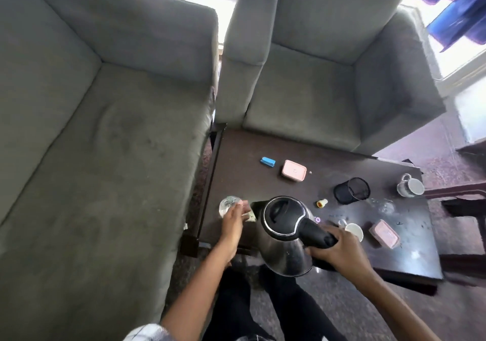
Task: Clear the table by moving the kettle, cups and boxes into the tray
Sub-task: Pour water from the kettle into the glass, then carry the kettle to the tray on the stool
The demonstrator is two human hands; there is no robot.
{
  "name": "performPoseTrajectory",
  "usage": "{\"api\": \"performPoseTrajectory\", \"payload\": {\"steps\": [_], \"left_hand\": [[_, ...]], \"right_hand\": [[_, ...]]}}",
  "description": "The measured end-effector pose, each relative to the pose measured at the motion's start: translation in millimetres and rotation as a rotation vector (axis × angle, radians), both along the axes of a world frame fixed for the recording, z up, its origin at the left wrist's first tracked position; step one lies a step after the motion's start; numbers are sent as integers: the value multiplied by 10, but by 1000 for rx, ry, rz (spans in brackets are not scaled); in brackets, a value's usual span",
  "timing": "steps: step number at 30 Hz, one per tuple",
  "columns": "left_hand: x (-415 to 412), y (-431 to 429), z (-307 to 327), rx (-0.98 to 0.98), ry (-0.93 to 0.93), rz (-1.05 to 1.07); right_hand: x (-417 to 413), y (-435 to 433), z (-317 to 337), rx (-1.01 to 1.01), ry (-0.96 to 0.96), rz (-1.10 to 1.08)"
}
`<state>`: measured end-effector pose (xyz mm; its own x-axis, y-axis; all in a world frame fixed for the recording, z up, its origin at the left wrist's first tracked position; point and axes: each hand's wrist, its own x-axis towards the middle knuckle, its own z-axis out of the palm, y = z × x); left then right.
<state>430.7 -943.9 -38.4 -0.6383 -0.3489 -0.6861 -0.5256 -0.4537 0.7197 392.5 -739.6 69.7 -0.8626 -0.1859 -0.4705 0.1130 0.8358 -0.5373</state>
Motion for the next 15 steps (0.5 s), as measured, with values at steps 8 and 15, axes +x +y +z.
{"api": "performPoseTrajectory", "payload": {"steps": [8,15], "left_hand": [[-222,507,576,-35,192,-275],[-386,1255,902,-71,221,-458]], "right_hand": [[247,530,246,-108,93,-199],[565,1248,403,-216,129,-447]]}}
